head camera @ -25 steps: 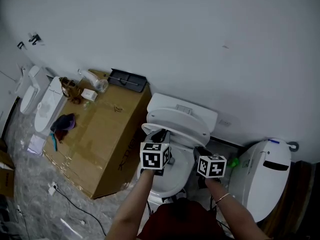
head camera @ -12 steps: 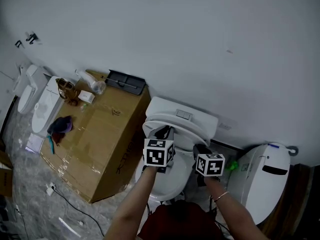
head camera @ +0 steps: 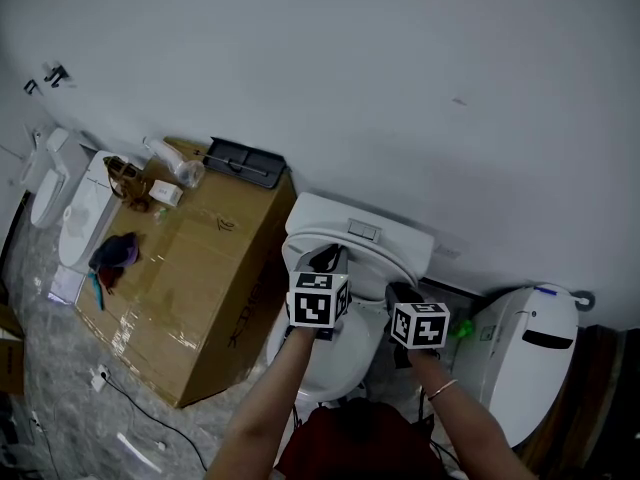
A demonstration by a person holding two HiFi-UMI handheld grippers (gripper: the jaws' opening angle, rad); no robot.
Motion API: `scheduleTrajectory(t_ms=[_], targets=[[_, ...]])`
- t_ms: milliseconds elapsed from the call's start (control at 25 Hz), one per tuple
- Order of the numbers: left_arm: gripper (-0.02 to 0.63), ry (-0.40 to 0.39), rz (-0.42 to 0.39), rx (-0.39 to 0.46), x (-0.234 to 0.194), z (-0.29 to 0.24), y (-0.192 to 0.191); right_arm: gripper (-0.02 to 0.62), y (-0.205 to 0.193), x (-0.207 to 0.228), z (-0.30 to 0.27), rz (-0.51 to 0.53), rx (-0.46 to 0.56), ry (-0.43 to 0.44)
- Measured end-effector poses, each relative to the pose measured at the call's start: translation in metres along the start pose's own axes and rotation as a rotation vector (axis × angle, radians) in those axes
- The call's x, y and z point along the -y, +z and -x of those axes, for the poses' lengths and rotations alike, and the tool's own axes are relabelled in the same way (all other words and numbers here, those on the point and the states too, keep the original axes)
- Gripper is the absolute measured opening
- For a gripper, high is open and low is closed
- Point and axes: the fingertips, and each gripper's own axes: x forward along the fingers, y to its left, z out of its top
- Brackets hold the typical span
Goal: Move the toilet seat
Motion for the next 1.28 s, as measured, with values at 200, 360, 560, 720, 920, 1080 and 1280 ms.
scheduleTrajectory(t_ms=[200, 360, 560, 720, 920, 1080, 1280], targets=[[0.057, 0.003, -0.016, 0.002, 0.000, -0.003, 0.000, 0.067, 0.000, 0.002, -0.001, 0.007, -0.006, 0.009], [0.057, -0.001, -0.012, 0.016, 0.002, 0.004, 0.000, 0.067, 0.002, 0.004, 0.002, 0.022, 0.001, 0.016], [0.051, 0.008, -0.004, 0.064, 0.002, 0.030, -0.003, 0.067, 0.012, 0.003, 0.016, 0.024, 0.048, 0.022], [0.041, 0.030, 0.003, 0.088, -0.002, 0.054, -0.011, 0.067, 0.016, -0.009, 0.029, 0.026, 0.082, 0.056], [0.034, 0.067, 0.016, 0.133, -0.008, 0.086, -0.017, 0.058, 0.014, -0.038, 0.042, 0.048, 0.109, 0.119], [0.029, 0.094, 0.031, 0.157, -0.010, 0.113, -0.025, 0.042, 0.014, -0.061, 0.055, 0.090, 0.135, 0.158], [0.028, 0.138, 0.041, 0.186, -0.012, 0.147, -0.034, 0.025, 0.017, -0.084, 0.075, 0.130, 0.177, 0.198]])
